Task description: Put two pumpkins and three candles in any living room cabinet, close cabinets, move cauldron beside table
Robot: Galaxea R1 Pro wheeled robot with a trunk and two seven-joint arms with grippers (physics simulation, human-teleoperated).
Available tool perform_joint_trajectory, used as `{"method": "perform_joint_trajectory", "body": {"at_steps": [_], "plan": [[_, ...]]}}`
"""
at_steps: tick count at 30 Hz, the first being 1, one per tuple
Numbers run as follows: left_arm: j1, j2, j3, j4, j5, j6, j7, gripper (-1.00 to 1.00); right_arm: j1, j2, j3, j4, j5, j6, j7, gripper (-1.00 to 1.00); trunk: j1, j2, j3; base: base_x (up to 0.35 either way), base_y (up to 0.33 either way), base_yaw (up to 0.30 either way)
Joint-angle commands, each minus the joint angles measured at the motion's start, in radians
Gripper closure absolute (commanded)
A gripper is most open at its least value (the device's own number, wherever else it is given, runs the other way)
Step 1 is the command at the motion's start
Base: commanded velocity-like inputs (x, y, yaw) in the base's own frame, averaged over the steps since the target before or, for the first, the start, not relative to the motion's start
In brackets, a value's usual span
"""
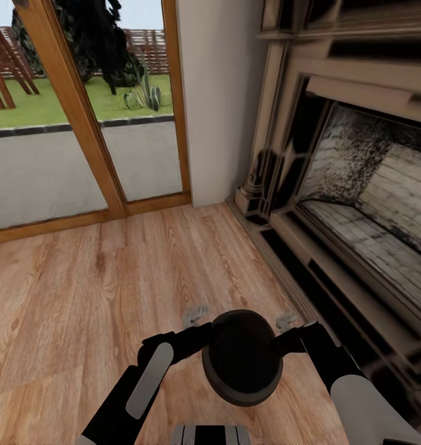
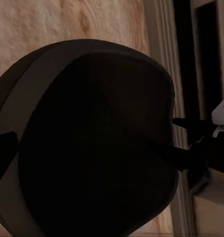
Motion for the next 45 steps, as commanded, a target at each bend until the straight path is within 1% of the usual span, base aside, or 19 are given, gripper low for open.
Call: {"method": "perform_joint_trajectory", "body": {"at_steps": [1, 3, 4, 5, 7, 11, 20, 25, 32, 33, 34, 36, 45], "plan": [[0.000, 0.000, -0.001, -0.001, 0.011, -0.003, 0.009, -1.00, 0.000, 0.001, -0.004, -0.002, 0.010, 0.002, 0.010, -1.00, 0.000, -0.001, -0.005, 0.000, 0.000, 0.000], [0.000, 0.000, -0.001, 0.000, 0.011, -0.008, 0.009, -1.00, 0.000, 0.001, -0.004, -0.002, 0.010, 0.002, 0.009, -1.00, 0.001, -0.001, -0.013, 0.000, 0.000, 0.000], [0.000, 0.000, -0.003, 0.000, 0.011, -0.011, 0.009, -1.00, 0.000, 0.001, -0.004, -0.002, 0.010, 0.002, 0.009, -1.00, 0.001, -0.001, -0.013, 0.000, 0.000, 0.000], [0.000, 0.000, -0.019, 0.000, 0.011, -0.016, 0.009, -1.00, 0.000, 0.001, -0.004, -0.002, 0.010, 0.002, 0.009, -1.00, 0.001, -0.001, -0.013, 0.000, 0.000, 0.000], [0.000, 0.000, -0.028, 0.000, 0.012, -0.018, 0.009, -1.00, 0.000, 0.001, -0.004, -0.002, 0.010, 0.002, 0.009, -1.00, 0.001, -0.001, -0.013, 0.000, 0.000, 0.000], [0.000, 0.000, -0.035, 0.000, 0.012, -0.022, 0.009, -1.00, 0.000, 0.001, -0.004, -0.002, 0.010, 0.002, 0.008, -1.00, 0.003, -0.002, -0.028, 0.000, 0.000, 0.000], [0.000, 0.000, -0.039, 0.000, 0.012, -0.023, 0.006, -1.00, 0.000, 0.001, -0.004, -0.002, 0.010, 0.002, 0.008, -1.00, 0.003, -0.002, -0.028, 0.000, 0.000, 0.000], [0.000, 0.000, -0.053, 0.001, 0.013, -0.023, 0.006, -1.00, 0.000, 0.001, -0.003, -0.002, 0.010, 0.002, 0.009, -1.00, 0.003, -0.002, -0.028, 0.000, 0.000, 0.000], [0.000, 0.000, -0.059, 0.002, 0.014, -0.023, 0.005, -1.00, 0.000, 0.001, -0.003, -0.002, 0.010, 0.002, 0.008, -1.00, 0.003, -0.002, -0.028, 0.000, 0.000, 0.000], [0.000, 0.000, -0.059, 0.005, 0.014, -0.023, 0.004, -1.00, 0.000, 0.001, -0.003, -0.002, 0.010, 0.002, 0.008, 1.00, 0.003, -0.002, -0.028, 0.000, 0.000, 0.000], [0.000, 0.000, -0.060, 0.024, 0.012, -0.028, 0.002, -1.00, 0.000, 0.001, -0.003, -0.002, 0.010, 0.002, 0.008, 1.00, 0.003, -0.002, -0.028, 0.000, 0.000, 0.000], [0.000, 0.000, -0.063, 0.037, 0.012, -0.041, 0.000, -1.00, 0.000, 0.001, -0.003, -0.002, 0.010, 0.002, 0.008, 1.00, 0.003, -0.002, -0.028, 0.000, 0.000, 0.000], [0.000, 0.000, -0.065, 0.046, 0.013, -0.055, -0.003, -1.00, 0.000, 0.001, -0.003, -0.002, 0.010, 0.002, 0.009, 1.00, 0.003, -0.002, -0.028, 0.000, 0.000, 0.000]]}}
